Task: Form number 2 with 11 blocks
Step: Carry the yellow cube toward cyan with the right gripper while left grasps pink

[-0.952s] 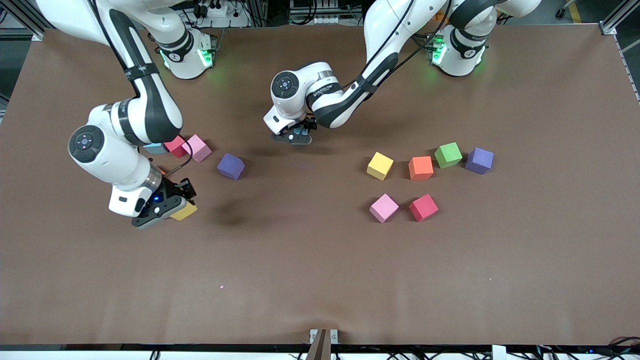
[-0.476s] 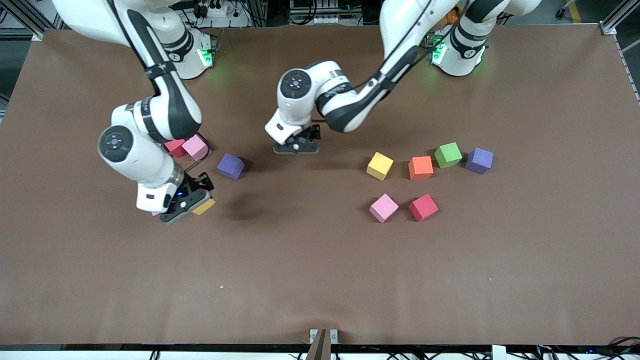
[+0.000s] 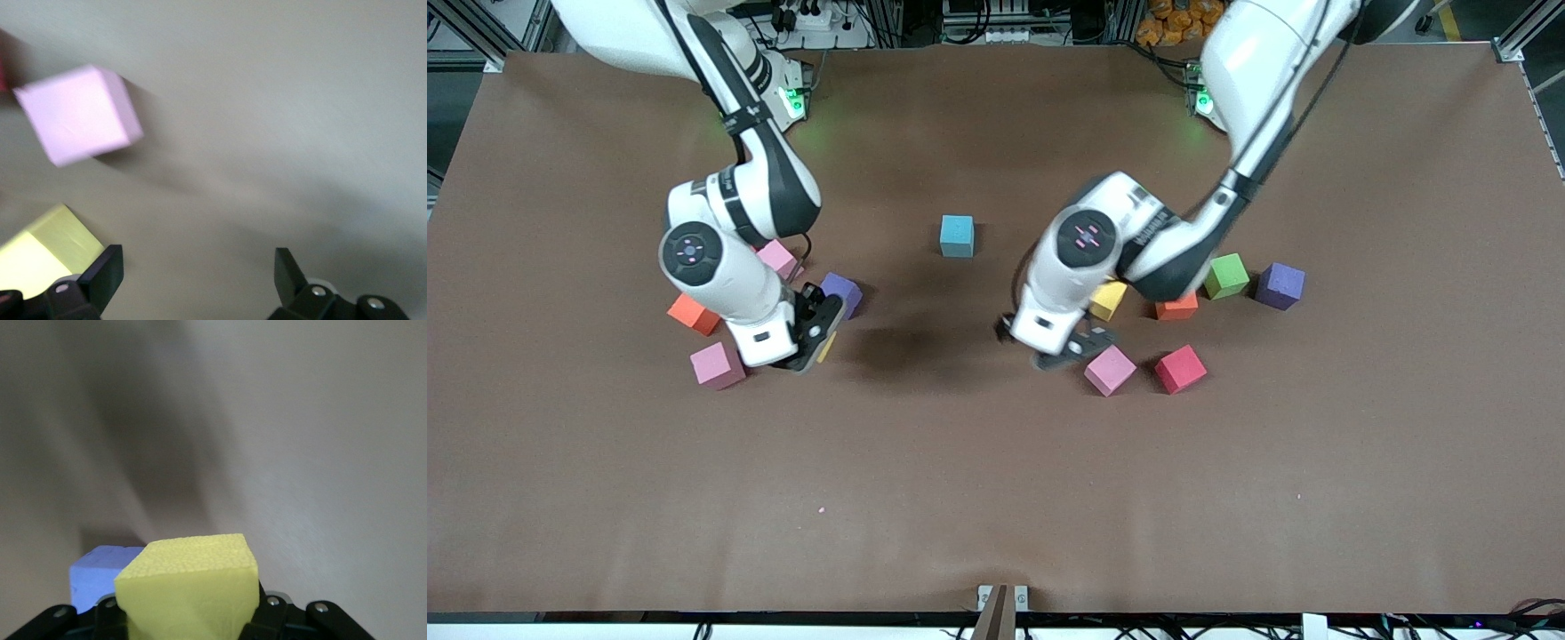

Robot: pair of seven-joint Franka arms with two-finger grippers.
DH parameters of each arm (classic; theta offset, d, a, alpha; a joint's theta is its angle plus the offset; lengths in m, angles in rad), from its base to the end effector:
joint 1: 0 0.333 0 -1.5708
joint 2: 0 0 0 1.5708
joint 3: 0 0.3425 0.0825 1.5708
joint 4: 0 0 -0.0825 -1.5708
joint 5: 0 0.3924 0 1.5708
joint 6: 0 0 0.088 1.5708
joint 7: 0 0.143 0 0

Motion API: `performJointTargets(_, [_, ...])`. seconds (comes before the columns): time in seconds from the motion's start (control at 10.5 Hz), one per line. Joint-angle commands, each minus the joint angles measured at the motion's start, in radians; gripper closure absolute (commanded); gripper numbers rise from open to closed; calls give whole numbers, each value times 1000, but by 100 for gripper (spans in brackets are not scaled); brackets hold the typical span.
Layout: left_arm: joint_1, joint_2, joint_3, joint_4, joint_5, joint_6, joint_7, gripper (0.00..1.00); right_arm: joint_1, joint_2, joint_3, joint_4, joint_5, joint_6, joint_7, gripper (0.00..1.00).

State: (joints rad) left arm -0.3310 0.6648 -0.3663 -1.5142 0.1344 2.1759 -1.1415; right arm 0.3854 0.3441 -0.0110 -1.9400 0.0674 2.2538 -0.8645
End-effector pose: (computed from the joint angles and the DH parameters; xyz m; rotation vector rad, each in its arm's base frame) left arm 0.5947 -0.4328 0.2760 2.9650 0.6727 -0.0937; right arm 0.5827 0.2332 0.2877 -2.5517 -1.7385 0.0273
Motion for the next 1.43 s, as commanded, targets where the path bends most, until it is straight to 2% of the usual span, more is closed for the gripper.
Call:
performJointTargets(0.0, [1,7,53,-20,13,-4,-85,0,81,10,0,-43,-23,7,-38,50])
performJointTargets(0.38, [13,24,119,-20,11,7,-129,0,216,10,19,-153,-12,39,-44,54])
performJointTargets(0.57, [15,32,136,-21,11,34,-147,0,178,-19,102,-264,-14,157,-45,54])
performJointTargets(0.76, [12,59,144,-21,13,65,-176,0,129,-42,196,-319,-14,239,-30,54])
performJointTargets(0.95, [12,77,144,-32,13,84,-184,0,127,-78,232,-345,-14,237,42,54])
performJointTargets(1.14, [9,107,144,-44,17,119,-184,0,107,-115,253,-419,-14,286,55,52])
performJointTargets(1.33, [12,111,144,-47,40,119,-182,0,90,-122,301,-463,-14,355,58,52])
